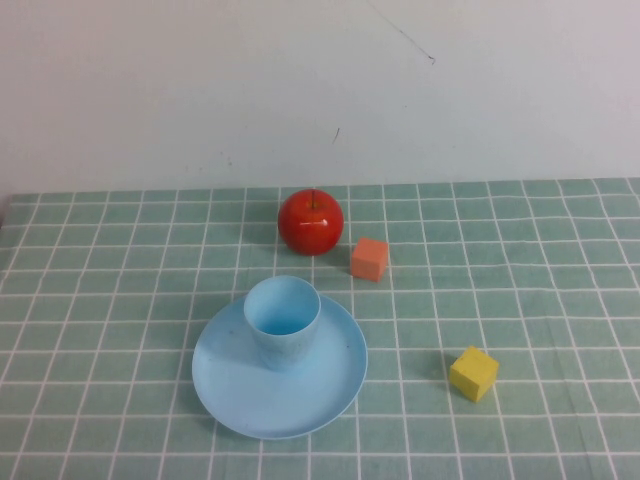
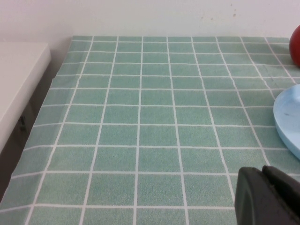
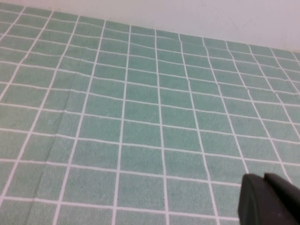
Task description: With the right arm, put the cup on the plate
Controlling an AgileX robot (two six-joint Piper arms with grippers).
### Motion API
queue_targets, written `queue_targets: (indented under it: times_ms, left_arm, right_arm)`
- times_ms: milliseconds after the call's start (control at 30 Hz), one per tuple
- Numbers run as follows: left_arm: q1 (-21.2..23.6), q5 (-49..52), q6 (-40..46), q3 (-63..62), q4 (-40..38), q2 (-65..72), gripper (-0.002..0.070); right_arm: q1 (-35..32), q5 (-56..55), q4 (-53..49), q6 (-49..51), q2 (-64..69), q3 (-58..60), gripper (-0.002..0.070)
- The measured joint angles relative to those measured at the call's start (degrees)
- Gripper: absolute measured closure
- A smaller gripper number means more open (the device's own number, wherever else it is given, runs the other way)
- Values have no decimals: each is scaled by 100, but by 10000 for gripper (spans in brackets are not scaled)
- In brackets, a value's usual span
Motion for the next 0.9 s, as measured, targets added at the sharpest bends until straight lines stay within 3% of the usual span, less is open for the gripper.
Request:
queue_targets:
  times_ms: [567, 900]
  left_arm:
    - [0, 0, 0, 0, 0, 0, 678]
    - [0, 0, 0, 0, 0, 0, 678]
  right_arm:
    - [0, 0, 8, 44, 0, 0, 679]
    - [0, 12, 8, 1048, 0, 0, 679]
